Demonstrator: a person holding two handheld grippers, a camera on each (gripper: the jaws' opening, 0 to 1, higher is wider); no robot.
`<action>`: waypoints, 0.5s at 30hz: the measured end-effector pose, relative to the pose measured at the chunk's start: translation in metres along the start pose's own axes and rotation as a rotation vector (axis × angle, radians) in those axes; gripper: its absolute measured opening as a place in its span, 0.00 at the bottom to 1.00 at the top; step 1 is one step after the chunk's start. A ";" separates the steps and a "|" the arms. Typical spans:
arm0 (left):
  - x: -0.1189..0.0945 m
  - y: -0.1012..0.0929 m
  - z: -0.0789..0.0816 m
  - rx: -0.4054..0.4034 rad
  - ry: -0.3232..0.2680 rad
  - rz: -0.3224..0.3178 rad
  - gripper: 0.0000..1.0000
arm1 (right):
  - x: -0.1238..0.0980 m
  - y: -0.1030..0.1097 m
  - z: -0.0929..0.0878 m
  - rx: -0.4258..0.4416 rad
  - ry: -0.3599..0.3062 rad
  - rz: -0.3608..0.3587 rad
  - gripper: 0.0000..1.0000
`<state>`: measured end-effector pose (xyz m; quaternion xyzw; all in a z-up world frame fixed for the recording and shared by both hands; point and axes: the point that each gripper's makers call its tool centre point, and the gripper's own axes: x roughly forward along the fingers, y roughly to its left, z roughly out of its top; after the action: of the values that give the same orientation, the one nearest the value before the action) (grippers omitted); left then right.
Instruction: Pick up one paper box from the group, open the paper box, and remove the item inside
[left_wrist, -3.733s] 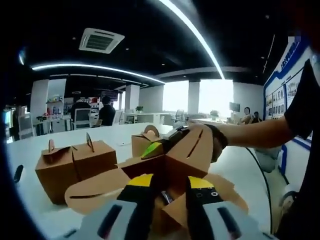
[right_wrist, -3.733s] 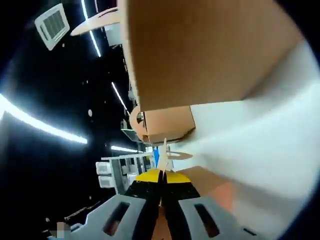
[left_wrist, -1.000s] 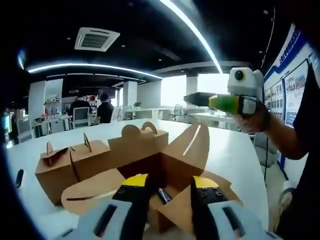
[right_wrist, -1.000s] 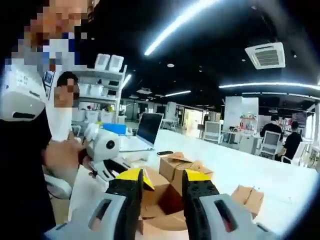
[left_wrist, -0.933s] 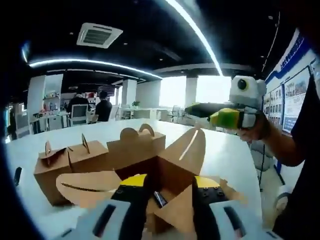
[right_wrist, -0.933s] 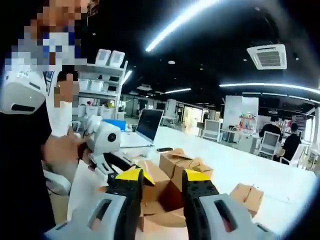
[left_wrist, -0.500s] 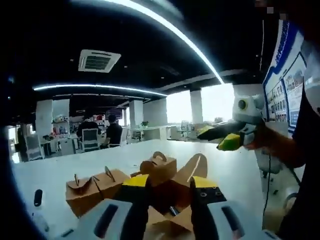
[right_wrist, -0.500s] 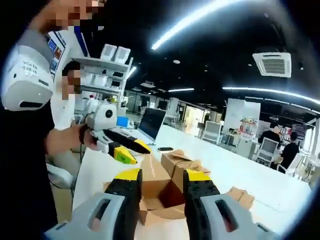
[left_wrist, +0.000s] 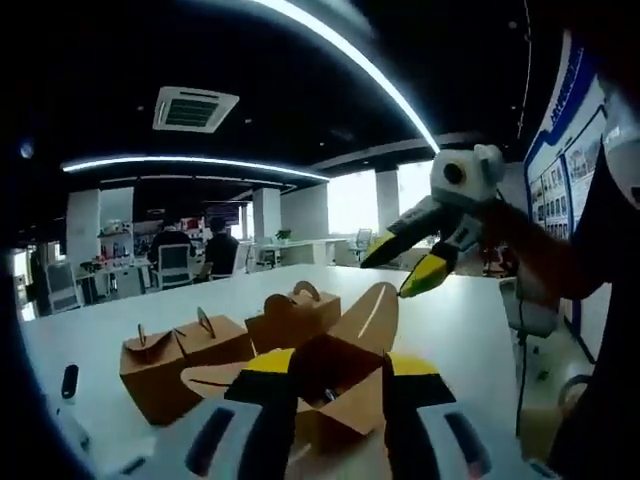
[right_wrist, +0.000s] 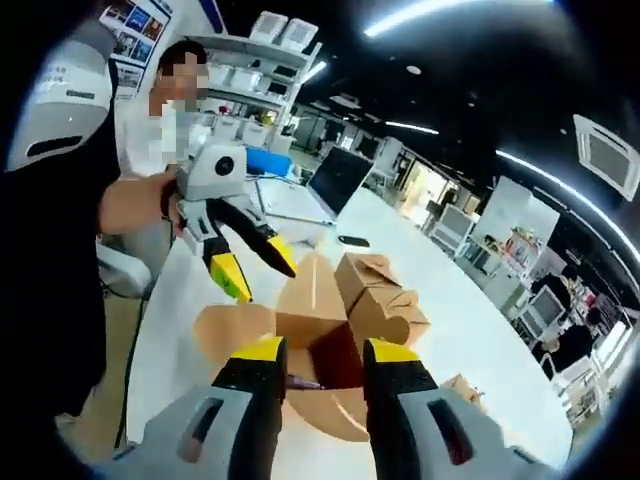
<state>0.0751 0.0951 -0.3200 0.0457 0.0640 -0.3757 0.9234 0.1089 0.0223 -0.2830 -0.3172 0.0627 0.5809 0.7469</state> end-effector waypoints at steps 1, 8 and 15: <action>-0.001 0.001 -0.002 -0.007 0.003 -0.001 0.35 | 0.003 0.000 0.001 -0.008 0.011 0.016 0.31; -0.008 0.003 -0.009 -0.031 -0.001 0.009 0.35 | 0.024 0.004 -0.005 -0.220 0.188 0.200 0.30; -0.016 0.000 -0.013 -0.053 -0.005 0.013 0.35 | 0.053 0.015 -0.025 -0.338 0.346 0.395 0.28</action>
<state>0.0625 0.1078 -0.3300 0.0208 0.0713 -0.3680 0.9268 0.1186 0.0541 -0.3330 -0.5127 0.1520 0.6545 0.5344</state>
